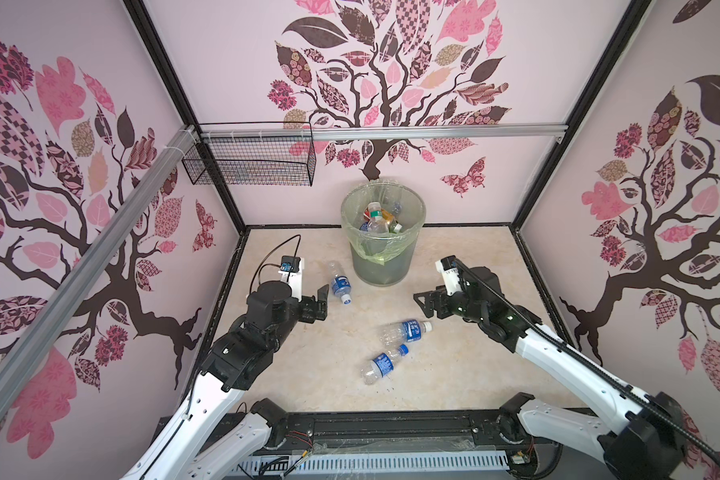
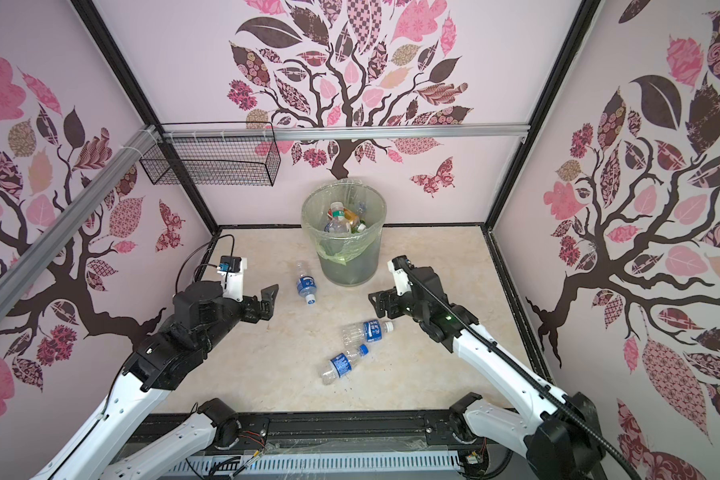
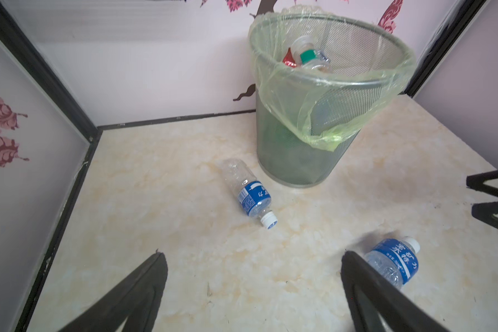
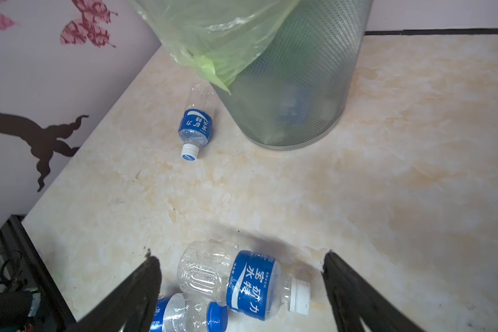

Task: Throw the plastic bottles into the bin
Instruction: 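Carry the tea bottle over the wastebasket and open the left gripper, then withdraw the left gripper while the right gripper closes on a blue-label water bottle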

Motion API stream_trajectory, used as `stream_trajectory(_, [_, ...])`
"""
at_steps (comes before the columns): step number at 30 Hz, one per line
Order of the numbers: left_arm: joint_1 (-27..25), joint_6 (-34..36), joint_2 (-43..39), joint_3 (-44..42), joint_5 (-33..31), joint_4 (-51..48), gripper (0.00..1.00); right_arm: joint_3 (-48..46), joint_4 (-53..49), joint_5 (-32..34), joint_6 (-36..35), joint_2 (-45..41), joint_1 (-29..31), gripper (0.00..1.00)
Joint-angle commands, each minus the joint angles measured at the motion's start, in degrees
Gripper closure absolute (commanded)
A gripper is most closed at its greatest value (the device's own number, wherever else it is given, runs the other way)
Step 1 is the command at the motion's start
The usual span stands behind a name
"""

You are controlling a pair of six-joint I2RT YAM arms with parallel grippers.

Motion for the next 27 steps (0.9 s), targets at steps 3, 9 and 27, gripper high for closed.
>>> stream_trajectory(3, [0.3,-3.5,-4.2,-5.4,1.1,2.8,0.02,7.9,-13.4,7.8,-14.5,9.3,4.8,0.1])
stream_trajectory(9, [0.3,-4.5,-7.3,-6.3,1.2,3.1,0.02,8.0,-16.4,3.9,-22.6,12.7,5.7,0.09])
stream_trajectory(27, [0.3,-5.1,-9.4,-7.7,4.6,5.7,0.02,4.9,-15.0,-5.1,-30.2,19.5,6.9,0.16])
